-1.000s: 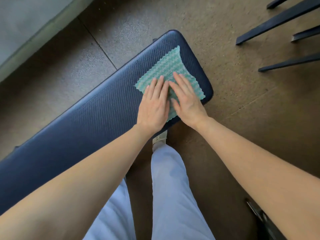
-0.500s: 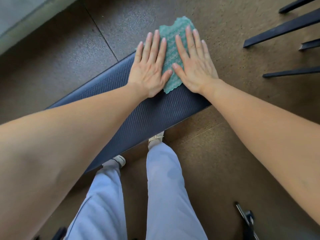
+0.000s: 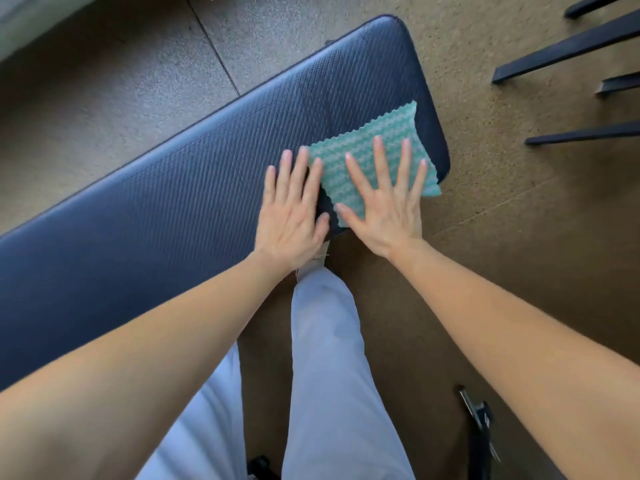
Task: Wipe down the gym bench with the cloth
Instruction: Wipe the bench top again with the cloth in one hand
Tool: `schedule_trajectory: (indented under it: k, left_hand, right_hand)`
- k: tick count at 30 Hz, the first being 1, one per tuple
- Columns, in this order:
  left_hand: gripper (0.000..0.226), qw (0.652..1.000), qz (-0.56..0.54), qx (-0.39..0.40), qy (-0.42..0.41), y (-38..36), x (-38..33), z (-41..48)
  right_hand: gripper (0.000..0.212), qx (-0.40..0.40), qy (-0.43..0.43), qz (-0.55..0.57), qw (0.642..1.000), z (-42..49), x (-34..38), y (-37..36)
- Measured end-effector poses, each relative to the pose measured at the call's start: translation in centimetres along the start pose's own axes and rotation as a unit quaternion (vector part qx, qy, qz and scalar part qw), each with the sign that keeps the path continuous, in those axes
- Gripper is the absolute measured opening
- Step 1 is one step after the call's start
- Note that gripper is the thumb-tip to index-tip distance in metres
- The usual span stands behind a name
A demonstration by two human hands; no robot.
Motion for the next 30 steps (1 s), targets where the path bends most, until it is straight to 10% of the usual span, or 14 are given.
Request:
schedule_trajectory:
  k: [5,12,24,30]
  left_hand:
    - [0.1,0.97,-0.006,0.01,0.241,0.5,9.5,-6.0]
    - [0.107,0.969,-0.015,0.027,0.245,-0.3,12.6,-7.7]
    - [0.111,0.985,-0.035,0.022,0.17,0.0,12.9,-10.4]
    - [0.126,0.978,-0.021,0.079,0.191,0.1,12.5,-10.3]
  right_hand:
    - [0.102,-0.008,-0.079,-0.015,0.997,4.8,1.0,1.1]
    - [0.094,-0.064,-0.203,0.05,0.976,9.7,3.9,4.7]
    - [0.068,-0.04,0.169,-0.034,0.984,1.3,21.3,-0.7]
    - [0.067,-0.039,0.149,-0.041,0.987,1.9,15.0,-0.8]
Point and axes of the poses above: each hand's wrist, its own z-axis towards the middle knuckle, its own y-axis out of the back of the hand, x = y × z, the point moved 8 cm from there along z, towards the middle knuckle, and after that the axes turned 11 degrees about -y, right-handed, at the moved point
